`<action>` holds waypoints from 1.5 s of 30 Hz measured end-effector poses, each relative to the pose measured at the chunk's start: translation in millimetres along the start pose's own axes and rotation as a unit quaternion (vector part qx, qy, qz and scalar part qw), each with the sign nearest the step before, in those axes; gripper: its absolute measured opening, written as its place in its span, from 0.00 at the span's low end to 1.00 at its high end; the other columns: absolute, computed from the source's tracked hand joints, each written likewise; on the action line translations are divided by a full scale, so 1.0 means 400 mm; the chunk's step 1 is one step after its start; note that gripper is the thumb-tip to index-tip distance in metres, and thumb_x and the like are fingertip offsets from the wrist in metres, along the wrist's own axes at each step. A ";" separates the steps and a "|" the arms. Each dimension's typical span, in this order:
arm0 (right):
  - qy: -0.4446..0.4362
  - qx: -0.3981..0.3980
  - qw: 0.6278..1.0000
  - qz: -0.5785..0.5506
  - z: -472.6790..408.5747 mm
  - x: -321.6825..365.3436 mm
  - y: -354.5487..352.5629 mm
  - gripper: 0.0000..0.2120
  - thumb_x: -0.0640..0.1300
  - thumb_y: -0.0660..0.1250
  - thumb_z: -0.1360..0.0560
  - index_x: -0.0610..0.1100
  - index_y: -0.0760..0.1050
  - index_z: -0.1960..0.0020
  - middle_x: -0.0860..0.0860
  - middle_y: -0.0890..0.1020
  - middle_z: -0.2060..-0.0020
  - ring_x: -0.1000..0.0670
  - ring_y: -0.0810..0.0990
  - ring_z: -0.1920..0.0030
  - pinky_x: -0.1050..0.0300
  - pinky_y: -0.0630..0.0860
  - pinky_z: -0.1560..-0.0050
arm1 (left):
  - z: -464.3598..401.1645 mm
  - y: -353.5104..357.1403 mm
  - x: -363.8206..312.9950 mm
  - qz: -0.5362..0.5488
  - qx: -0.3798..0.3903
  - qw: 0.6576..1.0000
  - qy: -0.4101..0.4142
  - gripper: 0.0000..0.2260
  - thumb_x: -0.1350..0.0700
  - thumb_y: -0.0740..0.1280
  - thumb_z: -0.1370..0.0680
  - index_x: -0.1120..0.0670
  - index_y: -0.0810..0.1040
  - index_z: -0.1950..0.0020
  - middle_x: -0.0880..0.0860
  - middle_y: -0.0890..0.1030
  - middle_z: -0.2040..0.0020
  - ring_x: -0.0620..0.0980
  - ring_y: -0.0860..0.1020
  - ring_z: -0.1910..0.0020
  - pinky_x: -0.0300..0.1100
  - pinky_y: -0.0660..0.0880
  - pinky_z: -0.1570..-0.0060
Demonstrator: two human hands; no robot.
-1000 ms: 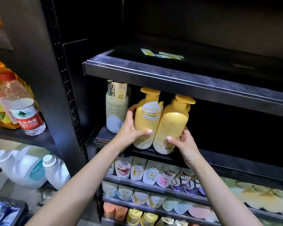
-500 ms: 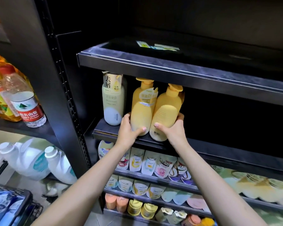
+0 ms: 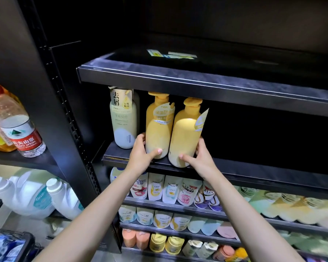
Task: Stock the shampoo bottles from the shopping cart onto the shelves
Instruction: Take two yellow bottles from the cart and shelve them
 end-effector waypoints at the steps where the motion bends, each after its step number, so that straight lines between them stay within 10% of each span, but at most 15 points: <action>1: -0.006 -0.015 1.000 0.010 0.001 0.000 -0.008 0.34 0.41 0.77 0.32 0.47 0.63 0.32 0.54 0.75 0.41 0.54 0.74 0.39 0.55 0.72 0.37 | -0.001 -0.002 0.002 0.000 0.002 1.000 -0.002 0.30 0.57 0.74 0.29 0.54 0.64 0.32 0.52 0.73 0.35 0.46 0.72 0.37 0.46 0.70 0.36; 6: 0.015 -0.139 0.984 0.110 -0.020 0.006 0.023 0.45 0.53 0.81 0.42 0.41 0.60 0.35 0.46 0.68 0.40 0.47 0.68 0.37 0.48 0.68 0.35 | 0.003 -0.004 0.001 -0.001 0.008 1.000 -0.004 0.31 0.54 0.75 0.31 0.53 0.64 0.33 0.51 0.74 0.36 0.48 0.72 0.36 0.51 0.71 0.35; 10: 0.004 -0.049 0.998 0.037 -0.007 0.009 0.034 0.36 0.43 0.76 0.32 0.44 0.56 0.35 0.49 0.67 0.39 0.52 0.68 0.37 0.59 0.66 0.39 | 0.007 -0.005 -0.013 0.001 0.004 1.000 -0.007 0.29 0.56 0.75 0.29 0.54 0.65 0.32 0.49 0.74 0.38 0.47 0.72 0.37 0.45 0.71 0.37; 21: 0.010 -0.055 0.996 0.068 -0.052 -0.032 0.015 0.33 0.44 0.74 0.30 0.47 0.61 0.30 0.49 0.75 0.38 0.49 0.75 0.37 0.50 0.72 0.35 | -0.017 0.028 -0.025 -0.036 -0.073 0.996 -0.039 0.28 0.52 0.77 0.32 0.59 0.66 0.41 0.54 0.77 0.46 0.53 0.76 0.48 0.46 0.73 0.48; 24: 0.051 -0.057 0.988 0.136 -0.090 -0.030 0.016 0.17 0.42 0.70 0.26 0.40 0.68 0.41 0.53 0.75 0.59 0.52 0.76 0.56 0.76 0.70 0.56 | -0.033 0.034 -0.018 -0.027 -0.075 0.995 -0.056 0.25 0.54 0.75 0.30 0.60 0.63 0.44 0.54 0.73 0.48 0.53 0.73 0.49 0.41 0.69 0.52; 26: 0.070 -0.044 0.983 0.162 -0.116 -0.025 0.020 0.08 0.43 0.68 0.23 0.39 0.71 0.55 0.52 0.72 0.65 0.52 0.73 0.63 0.69 0.66 0.67 | -0.050 0.042 -0.016 -0.011 -0.068 0.996 -0.057 0.24 0.56 0.74 0.29 0.60 0.64 0.41 0.55 0.74 0.47 0.51 0.73 0.48 0.39 0.68 0.50; 33: 0.162 0.004 0.973 0.163 -0.185 -0.040 0.030 0.18 0.46 0.61 0.21 0.33 0.69 0.38 0.38 0.73 0.35 0.39 0.71 0.34 0.50 0.68 0.33 | -0.111 0.060 -0.006 0.000 -0.093 0.994 -0.054 0.24 0.55 0.72 0.27 0.64 0.71 0.37 0.57 0.78 0.45 0.58 0.77 0.45 0.52 0.74 0.42; 39: 0.012 -0.059 0.998 0.021 -0.242 -0.004 0.034 0.36 0.33 0.70 0.28 0.39 0.54 0.26 0.50 0.69 0.38 0.52 0.69 0.39 0.58 0.70 0.39 | -0.193 0.072 0.008 0.006 -0.078 0.996 -0.049 0.33 0.54 0.72 0.28 0.58 0.62 0.27 0.60 0.73 0.34 0.59 0.73 0.36 0.54 0.70 0.36; 45: 0.008 -0.055 0.998 0.017 -0.279 -0.013 0.040 0.39 0.39 0.72 0.29 0.42 0.53 0.26 0.45 0.69 0.32 0.47 0.70 0.35 0.49 0.70 0.35 | -0.241 0.071 0.014 -0.004 -0.056 0.997 -0.051 0.34 0.57 0.71 0.26 0.59 0.57 0.25 0.62 0.71 0.32 0.60 0.71 0.34 0.55 0.68 0.35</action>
Point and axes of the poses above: each hand's wrist, its own z-axis away from the middle knuckle, its own y-axis out of the palm, x = y × z, the point moved 3 cm from there along -z, towards the middle knuckle
